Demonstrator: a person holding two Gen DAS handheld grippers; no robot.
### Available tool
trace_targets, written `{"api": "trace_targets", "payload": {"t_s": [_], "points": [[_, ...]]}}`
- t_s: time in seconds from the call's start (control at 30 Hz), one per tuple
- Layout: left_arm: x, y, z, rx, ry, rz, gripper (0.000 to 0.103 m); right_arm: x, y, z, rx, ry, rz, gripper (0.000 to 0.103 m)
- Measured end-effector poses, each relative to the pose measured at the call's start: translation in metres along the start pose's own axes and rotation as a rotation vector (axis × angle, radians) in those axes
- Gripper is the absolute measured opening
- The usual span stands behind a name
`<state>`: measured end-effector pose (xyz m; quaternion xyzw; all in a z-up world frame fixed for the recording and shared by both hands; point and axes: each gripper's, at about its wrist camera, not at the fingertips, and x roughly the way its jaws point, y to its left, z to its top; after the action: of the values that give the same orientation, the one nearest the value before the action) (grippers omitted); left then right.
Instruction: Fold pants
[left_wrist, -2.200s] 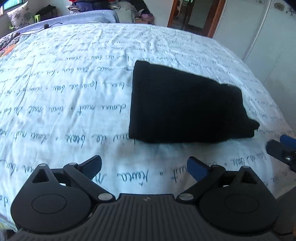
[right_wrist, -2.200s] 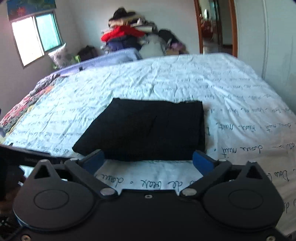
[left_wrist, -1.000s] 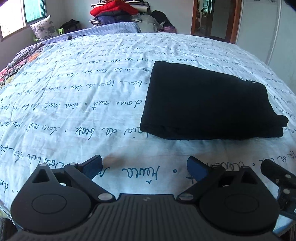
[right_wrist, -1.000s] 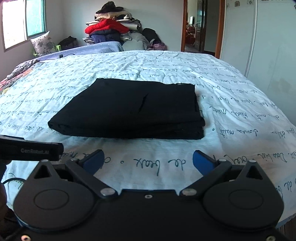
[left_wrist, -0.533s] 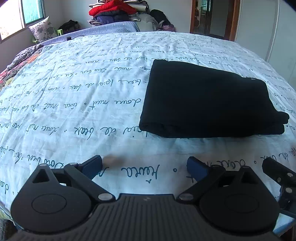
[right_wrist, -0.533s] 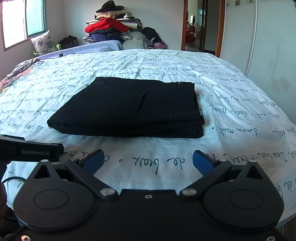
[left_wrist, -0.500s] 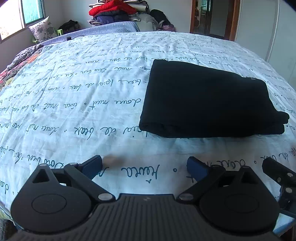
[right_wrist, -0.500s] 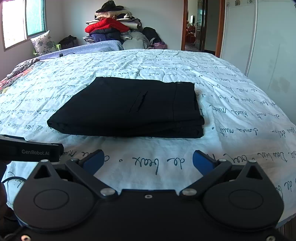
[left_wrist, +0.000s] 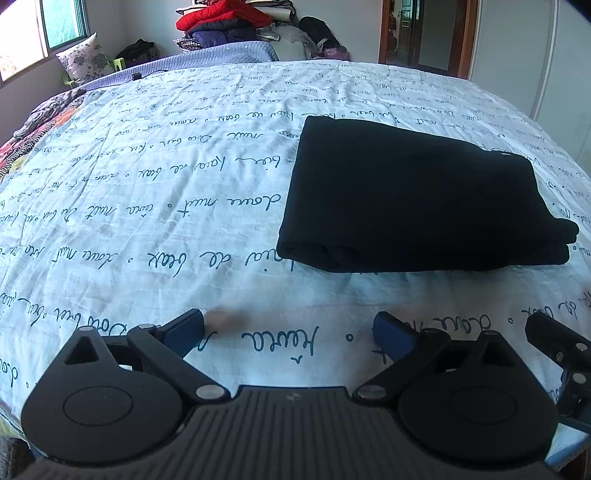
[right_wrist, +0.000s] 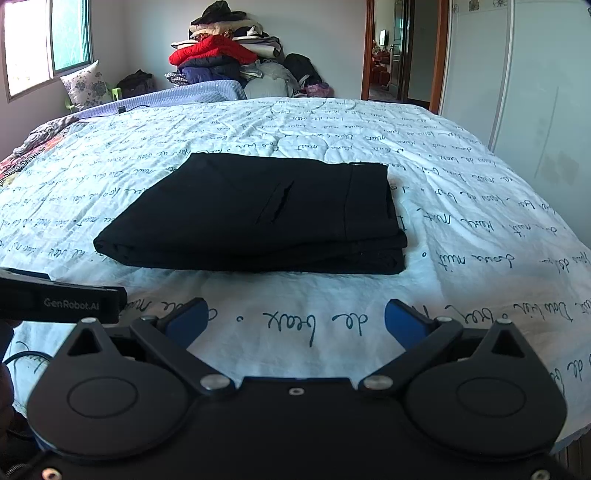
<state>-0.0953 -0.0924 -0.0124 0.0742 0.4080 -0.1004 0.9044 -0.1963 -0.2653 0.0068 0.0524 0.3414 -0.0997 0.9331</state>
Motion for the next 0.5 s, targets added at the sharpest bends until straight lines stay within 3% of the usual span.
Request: {"api": "trace_targets", "payload": {"t_s": [0.5], "points": [[0.0015,-0.0007,-0.0012,0.005,0.005,-0.004,0.1,-0.0001,-0.0012,-0.0002,0.003,0.0,-0.001,0.103]]}}
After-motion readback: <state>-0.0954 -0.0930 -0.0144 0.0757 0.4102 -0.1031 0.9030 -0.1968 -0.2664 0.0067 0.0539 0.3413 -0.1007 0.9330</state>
